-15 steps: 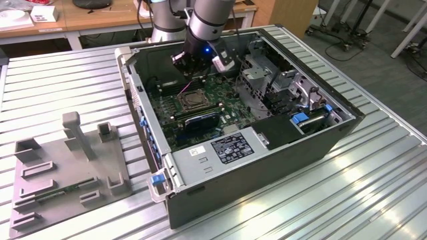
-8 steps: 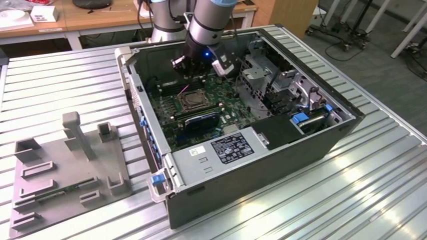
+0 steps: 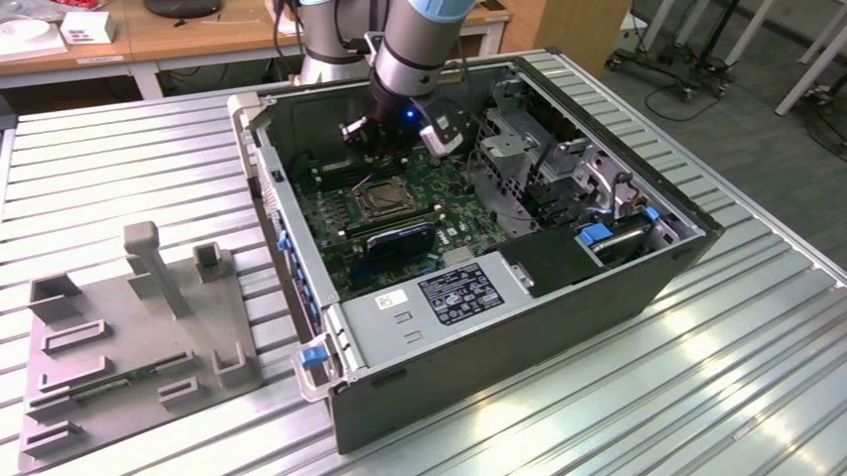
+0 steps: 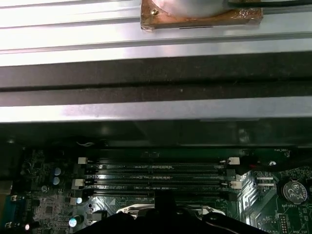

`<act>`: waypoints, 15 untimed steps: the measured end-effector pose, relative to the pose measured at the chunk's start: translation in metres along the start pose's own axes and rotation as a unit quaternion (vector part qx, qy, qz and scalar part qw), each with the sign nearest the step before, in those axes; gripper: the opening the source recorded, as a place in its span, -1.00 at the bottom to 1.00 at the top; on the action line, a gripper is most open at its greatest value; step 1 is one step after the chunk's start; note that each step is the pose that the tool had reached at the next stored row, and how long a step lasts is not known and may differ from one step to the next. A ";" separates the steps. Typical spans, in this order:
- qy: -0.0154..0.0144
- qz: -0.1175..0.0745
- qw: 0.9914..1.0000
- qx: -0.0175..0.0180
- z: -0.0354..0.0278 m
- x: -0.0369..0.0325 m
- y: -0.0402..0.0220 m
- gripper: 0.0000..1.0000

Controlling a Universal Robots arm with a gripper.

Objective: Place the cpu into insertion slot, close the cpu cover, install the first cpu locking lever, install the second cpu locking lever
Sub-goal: 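Install the first cpu locking lever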

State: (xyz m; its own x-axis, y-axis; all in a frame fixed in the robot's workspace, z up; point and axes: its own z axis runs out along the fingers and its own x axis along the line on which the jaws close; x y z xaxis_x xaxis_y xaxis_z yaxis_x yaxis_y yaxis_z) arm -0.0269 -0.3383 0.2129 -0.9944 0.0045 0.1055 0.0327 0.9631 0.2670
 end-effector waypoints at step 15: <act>0.000 0.001 1.000 0.010 0.0125 -0.0017 -0.0005 -0.79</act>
State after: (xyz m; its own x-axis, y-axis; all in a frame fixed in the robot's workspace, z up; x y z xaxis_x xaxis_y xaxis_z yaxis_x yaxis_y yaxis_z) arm -0.0265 -0.3354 0.2006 -0.9944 0.0065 0.1054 0.0327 0.9681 0.2484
